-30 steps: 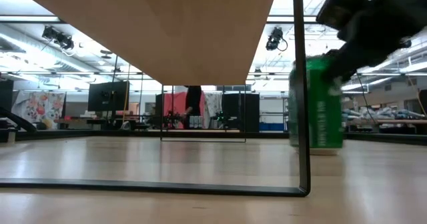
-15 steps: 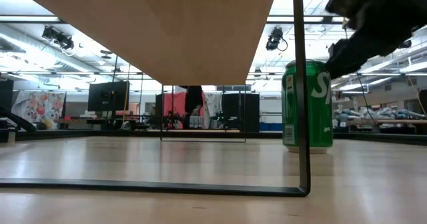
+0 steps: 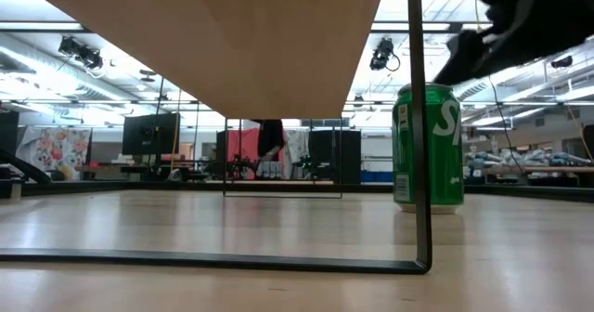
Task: Place canned beverage on shelf
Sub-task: Put the green soda can on the shelf
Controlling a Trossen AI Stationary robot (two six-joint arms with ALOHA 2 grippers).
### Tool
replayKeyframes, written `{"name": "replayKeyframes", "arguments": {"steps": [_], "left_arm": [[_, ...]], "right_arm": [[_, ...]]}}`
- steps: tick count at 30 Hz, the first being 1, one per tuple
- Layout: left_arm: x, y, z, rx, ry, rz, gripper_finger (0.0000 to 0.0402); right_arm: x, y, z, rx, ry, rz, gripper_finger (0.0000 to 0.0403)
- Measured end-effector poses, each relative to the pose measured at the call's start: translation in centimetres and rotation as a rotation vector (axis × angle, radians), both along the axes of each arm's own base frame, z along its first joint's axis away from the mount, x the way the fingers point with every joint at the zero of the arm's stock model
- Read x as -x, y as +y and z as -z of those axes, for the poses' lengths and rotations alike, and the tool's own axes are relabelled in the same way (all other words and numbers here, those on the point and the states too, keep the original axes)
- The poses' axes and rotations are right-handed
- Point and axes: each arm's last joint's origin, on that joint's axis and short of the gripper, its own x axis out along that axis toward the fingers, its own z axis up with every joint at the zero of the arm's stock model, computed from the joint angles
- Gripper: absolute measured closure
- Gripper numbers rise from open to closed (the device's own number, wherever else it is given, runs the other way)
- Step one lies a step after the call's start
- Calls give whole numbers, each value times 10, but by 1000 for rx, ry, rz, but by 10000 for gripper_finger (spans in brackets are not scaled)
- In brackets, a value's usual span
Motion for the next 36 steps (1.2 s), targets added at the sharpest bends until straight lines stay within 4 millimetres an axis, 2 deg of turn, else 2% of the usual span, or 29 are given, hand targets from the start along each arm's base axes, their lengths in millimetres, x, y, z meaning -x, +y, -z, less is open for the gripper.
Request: {"name": "replayKeyframes", "arguments": {"steps": [5,13,16,22,25,30,33,36], "left_arm": [[1,-1,0,11,1,-1,162],[3,-5,0,22,3,5,162],[3,-5,0,23,3,5,162],[3,-5,0,25,2,5,162],[3,-5,0,25,2,4,162],[2,-4,0,25,1,1,162],[2,-4,0,23,3,0,162],[2,-4,0,22,6,1,162]], "right_arm": [[1,-7,17,-43,32,40,29],[8,-3,45,-217,-23,11,29],[9,3,49,-274,-48,-26,29],[14,28,41,-367,-113,-167,29],[17,36,38,-351,-116,-186,29],[12,30,27,-170,-21,-28,30],[7,26,15,-98,-12,-5,30],[2,19,12,-53,-20,8,30]]}}
